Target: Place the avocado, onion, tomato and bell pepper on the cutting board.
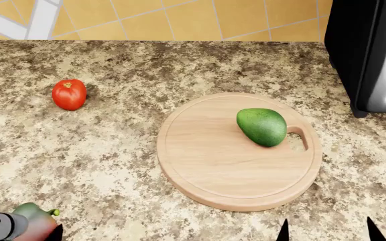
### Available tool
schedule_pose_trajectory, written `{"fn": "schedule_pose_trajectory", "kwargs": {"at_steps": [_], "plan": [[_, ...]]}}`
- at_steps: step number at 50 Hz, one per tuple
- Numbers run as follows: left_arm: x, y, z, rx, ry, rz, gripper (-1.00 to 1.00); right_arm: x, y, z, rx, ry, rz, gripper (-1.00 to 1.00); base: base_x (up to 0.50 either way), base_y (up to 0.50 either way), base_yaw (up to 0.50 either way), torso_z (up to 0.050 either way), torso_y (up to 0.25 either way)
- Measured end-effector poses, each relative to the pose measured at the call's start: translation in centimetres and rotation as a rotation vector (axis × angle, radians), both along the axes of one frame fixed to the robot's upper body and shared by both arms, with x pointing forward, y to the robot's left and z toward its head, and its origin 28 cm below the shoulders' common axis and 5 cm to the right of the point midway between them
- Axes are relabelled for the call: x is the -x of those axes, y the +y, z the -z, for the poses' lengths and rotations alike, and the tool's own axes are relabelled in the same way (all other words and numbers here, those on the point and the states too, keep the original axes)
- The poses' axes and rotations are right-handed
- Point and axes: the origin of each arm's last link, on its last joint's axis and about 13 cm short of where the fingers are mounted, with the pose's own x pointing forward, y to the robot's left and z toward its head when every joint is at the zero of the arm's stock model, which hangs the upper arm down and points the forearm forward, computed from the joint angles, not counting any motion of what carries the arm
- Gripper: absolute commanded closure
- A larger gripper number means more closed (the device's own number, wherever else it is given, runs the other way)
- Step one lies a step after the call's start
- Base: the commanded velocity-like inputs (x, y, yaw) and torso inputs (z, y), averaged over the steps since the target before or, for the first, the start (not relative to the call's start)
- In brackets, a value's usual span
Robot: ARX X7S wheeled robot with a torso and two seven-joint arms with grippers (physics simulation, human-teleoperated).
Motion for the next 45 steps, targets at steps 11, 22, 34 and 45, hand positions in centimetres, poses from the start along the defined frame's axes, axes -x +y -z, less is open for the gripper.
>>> {"fn": "schedule_pose_trajectory", "kwargs": {"at_steps": [11,22,34,45], "plan": [[0.0,-0.3,-1.5,0.005,-0.049,0.026,1.00,0.1,0.2,0.2,-0.006,0.003,0.003,-1.00,0.00,0.00,0.00,0.000,0.000],[-2.0,-2.1,-7.2,0.000,-0.266,0.131,1.00,0.0,0.2,0.1,-0.017,-0.010,0.019,-1.00,0.00,0.00,0.00,0.000,0.000],[-7.3,-4.8,-10.7,-0.009,-0.410,0.254,1.00,-1.1,0.4,0.1,-0.027,-0.039,0.053,-1.00,0.00,0.00,0.00,0.000,0.000],[-14.9,-7.4,-12.1,-0.030,-0.429,0.298,1.00,-2.1,0.4,0.5,-0.034,-0.063,0.090,-1.00,0.00,0.00,0.00,0.000,0.000]]}}
